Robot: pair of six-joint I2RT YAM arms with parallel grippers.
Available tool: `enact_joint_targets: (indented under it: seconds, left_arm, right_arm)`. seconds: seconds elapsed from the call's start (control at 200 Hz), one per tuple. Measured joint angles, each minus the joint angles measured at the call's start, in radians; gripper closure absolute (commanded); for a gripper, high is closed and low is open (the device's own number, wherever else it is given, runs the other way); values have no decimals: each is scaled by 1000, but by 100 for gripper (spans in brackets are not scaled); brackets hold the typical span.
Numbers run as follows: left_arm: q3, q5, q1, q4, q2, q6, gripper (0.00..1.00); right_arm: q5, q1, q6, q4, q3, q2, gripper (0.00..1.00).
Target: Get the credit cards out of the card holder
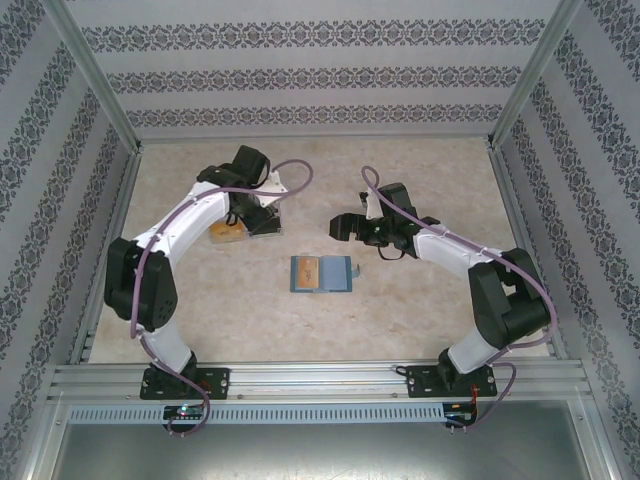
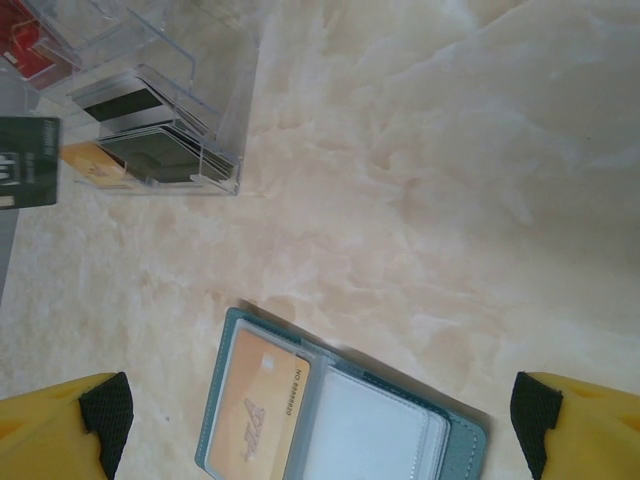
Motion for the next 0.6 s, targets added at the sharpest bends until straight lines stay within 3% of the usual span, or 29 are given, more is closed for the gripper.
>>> enact_joint_targets:
  seconds: [0.3, 0.604]
  left_arm:
    - [93, -85, -28, -65, 172, 198, 100]
    - [135, -146, -28, -104, 216, 312, 100]
  right_arm:
    - [-37, -20, 5, 0, -5, -2, 2]
    - [-75, -31, 19, 7, -5, -2, 2]
